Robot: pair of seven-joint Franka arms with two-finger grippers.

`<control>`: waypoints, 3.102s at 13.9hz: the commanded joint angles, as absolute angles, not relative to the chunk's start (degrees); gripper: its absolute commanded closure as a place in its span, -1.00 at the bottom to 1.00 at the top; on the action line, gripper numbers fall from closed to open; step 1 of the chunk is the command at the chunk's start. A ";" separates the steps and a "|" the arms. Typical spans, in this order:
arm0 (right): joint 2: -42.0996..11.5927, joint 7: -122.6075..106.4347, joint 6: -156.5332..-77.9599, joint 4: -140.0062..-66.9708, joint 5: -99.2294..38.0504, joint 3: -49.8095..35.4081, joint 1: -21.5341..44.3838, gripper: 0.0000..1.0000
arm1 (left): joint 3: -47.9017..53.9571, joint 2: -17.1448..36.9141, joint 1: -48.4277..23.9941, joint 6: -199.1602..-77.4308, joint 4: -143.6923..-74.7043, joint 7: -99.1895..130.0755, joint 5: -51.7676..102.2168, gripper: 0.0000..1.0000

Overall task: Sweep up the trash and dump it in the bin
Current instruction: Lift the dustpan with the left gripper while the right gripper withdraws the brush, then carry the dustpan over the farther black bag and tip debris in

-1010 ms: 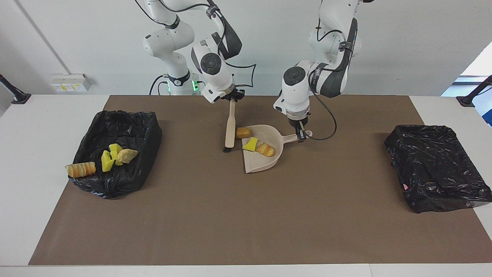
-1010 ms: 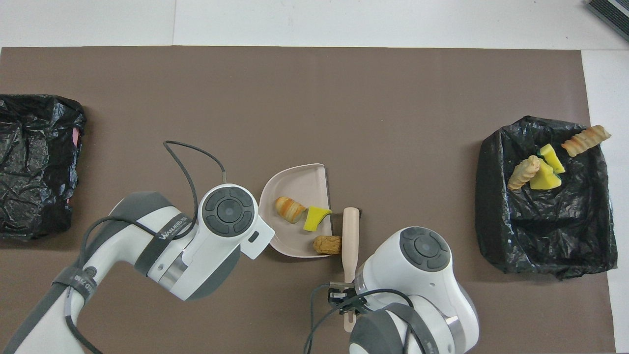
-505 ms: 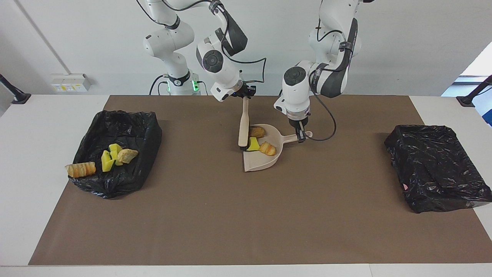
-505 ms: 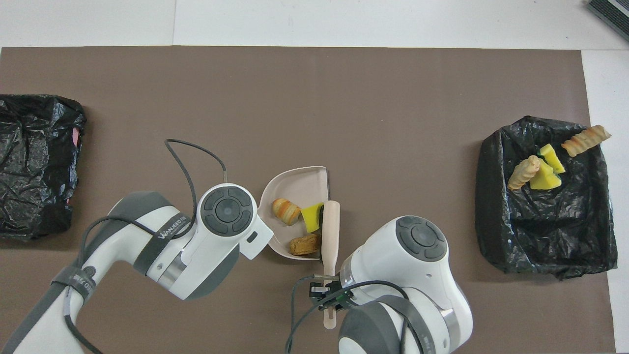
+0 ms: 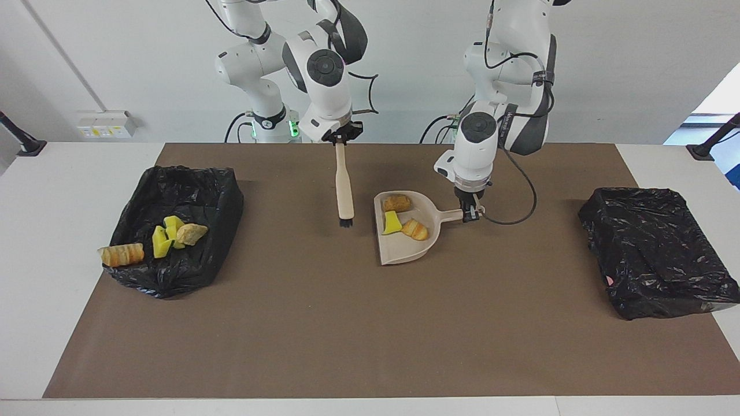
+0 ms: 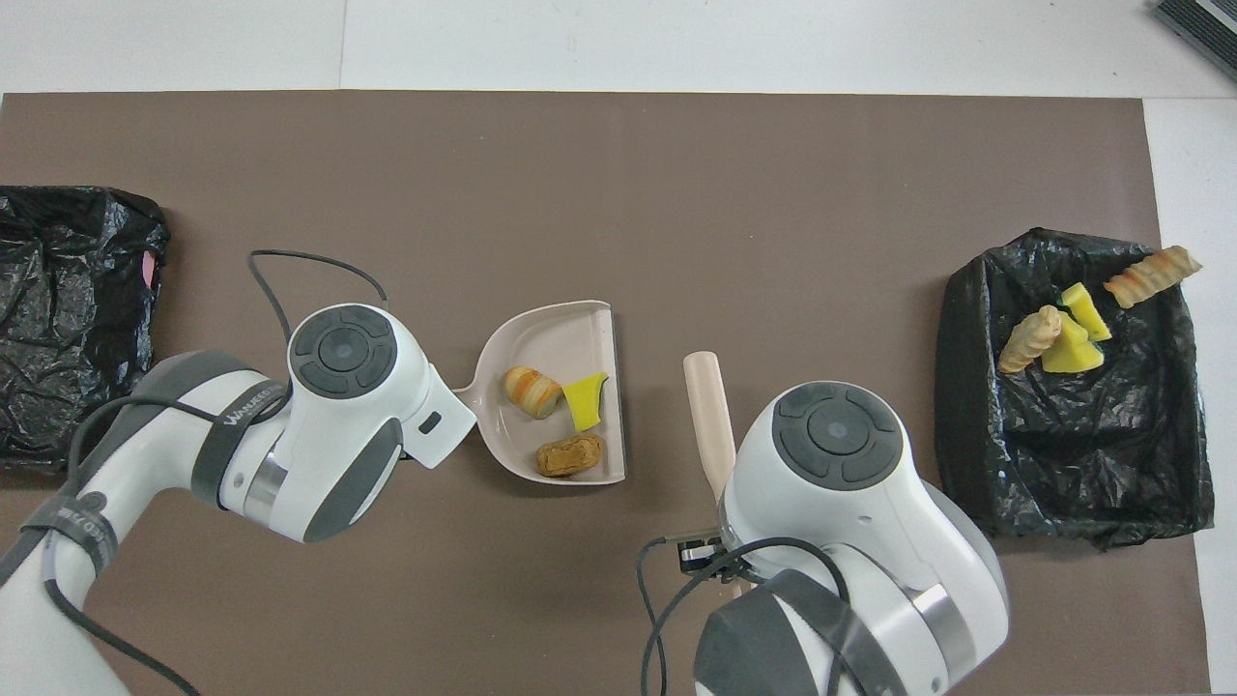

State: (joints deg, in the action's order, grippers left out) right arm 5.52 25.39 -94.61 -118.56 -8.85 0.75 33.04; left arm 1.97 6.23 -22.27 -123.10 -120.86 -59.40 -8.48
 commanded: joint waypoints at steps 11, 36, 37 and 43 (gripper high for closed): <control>4.93 45.26 -111.35 -123.31 -21.26 -1.14 47.45 1.00 | 2.11 8.52 -3.09 -106.80 -98.37 -81.80 -5.27 1.00; 4.83 41.22 -120.06 -133.95 -23.03 -1.14 50.89 1.00 | 1.49 19.51 22.15 -113.99 -81.29 -99.95 -49.09 1.00; 4.49 41.22 -120.84 -134.21 -23.03 -1.23 51.15 1.00 | 1.58 19.08 21.37 -113.99 -82.69 -97.84 -53.31 1.00; 4.04 40.00 -122.70 -135.09 -23.03 -1.23 51.33 0.31 | 1.49 16.79 19.16 -114.34 -86.40 -90.09 -74.25 1.00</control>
State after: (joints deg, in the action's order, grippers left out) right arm 3.63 40.82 -121.86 -134.28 -21.68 -1.04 51.39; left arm 2.21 19.50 19.80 -113.28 -84.09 -91.46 -69.60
